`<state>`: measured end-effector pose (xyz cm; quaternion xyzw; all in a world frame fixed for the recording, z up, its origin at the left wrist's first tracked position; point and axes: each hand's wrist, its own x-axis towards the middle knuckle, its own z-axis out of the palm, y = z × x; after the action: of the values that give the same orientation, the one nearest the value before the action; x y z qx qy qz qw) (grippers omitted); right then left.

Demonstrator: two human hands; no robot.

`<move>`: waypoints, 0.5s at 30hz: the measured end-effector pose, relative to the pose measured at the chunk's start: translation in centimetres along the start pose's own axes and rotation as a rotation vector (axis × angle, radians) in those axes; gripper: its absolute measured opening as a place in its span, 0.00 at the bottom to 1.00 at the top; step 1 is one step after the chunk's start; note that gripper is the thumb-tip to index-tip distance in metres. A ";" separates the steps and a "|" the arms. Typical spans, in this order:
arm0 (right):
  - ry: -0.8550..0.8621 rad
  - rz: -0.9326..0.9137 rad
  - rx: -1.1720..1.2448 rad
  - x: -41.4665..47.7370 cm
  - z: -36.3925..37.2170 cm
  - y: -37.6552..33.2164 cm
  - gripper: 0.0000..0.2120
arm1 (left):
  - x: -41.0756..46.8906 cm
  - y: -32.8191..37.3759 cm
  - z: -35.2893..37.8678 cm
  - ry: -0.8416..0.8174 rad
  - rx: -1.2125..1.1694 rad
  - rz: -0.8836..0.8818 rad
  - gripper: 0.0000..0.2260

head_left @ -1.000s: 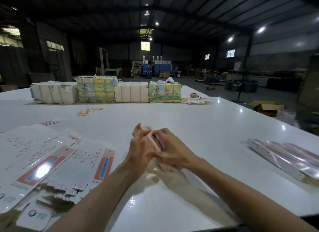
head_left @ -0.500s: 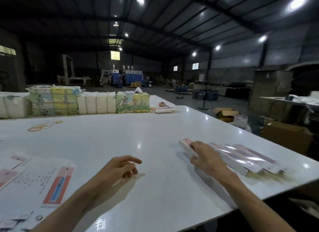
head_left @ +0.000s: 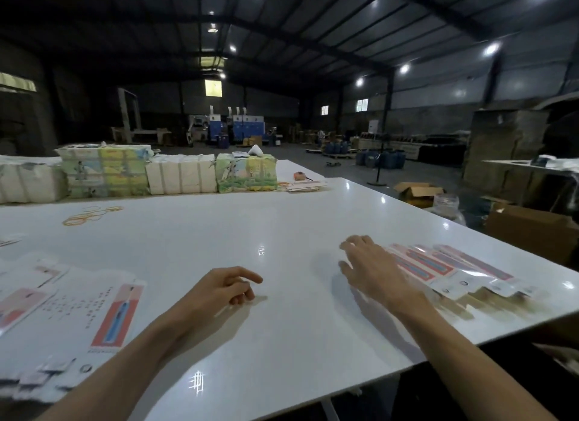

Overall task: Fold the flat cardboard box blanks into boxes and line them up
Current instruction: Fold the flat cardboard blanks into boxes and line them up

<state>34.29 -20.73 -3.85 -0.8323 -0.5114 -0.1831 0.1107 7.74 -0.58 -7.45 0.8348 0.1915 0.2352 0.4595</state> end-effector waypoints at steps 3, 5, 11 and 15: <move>0.040 -0.141 0.093 3.2 0.6 -6.5 0.15 | -0.1 0.1 0.1 -0.005 0.006 -0.017 0.14; 0.071 -0.205 0.158 4.5 1.6 -10.7 0.12 | -0.2 0.3 0.1 0.004 -0.001 -0.021 0.15; 0.056 -0.285 0.317 5.1 5.8 -15.1 0.11 | -0.8 0.7 -0.2 0.035 0.022 -0.029 0.11; 0.105 -0.266 0.353 5.4 6.9 -14.0 0.07 | -1.1 1.7 0.1 0.040 -0.010 -0.103 0.11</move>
<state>25.29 -7.45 -7.91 -0.7148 -0.6341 -0.1468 0.2558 7.03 -2.07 -6.29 0.8166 0.2421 0.2289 0.4714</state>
